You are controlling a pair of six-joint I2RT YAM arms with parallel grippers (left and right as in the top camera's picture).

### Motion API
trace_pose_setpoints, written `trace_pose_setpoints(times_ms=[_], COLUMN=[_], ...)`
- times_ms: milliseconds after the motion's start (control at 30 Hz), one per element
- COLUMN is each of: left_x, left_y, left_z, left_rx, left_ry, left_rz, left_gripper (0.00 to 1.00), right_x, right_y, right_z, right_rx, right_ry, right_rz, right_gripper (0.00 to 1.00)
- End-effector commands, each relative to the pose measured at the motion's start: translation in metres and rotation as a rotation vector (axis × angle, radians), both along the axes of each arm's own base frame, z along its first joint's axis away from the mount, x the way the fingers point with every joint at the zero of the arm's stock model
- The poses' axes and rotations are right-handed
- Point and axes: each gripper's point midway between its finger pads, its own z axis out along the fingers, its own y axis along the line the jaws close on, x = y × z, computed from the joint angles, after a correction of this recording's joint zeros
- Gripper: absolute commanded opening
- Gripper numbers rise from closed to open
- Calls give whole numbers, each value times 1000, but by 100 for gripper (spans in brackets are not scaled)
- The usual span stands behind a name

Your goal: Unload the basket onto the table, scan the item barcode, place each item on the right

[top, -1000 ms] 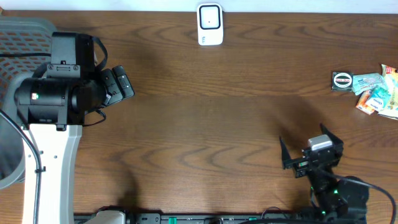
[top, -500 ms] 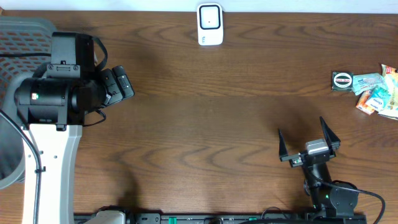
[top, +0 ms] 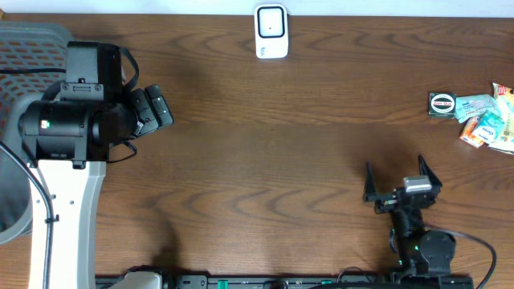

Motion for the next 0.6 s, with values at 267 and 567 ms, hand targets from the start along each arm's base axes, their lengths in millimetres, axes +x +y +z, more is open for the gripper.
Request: trace_pose_setpoints(times_ms=[267, 567], left_x=[-1, -1], left_y=[3, 3], left_z=[2, 2], left_rx=[5, 5], left_ry=[-4, -4], left_rz=[19, 19], left_gripper=[98, 98], right_x=[0, -1], right_y=[-16, -6], right_z=[-17, -17], right_rx=[39, 31], right_ry=[65, 67], right_rz=[-94, -54], right_gripper=[99, 99])
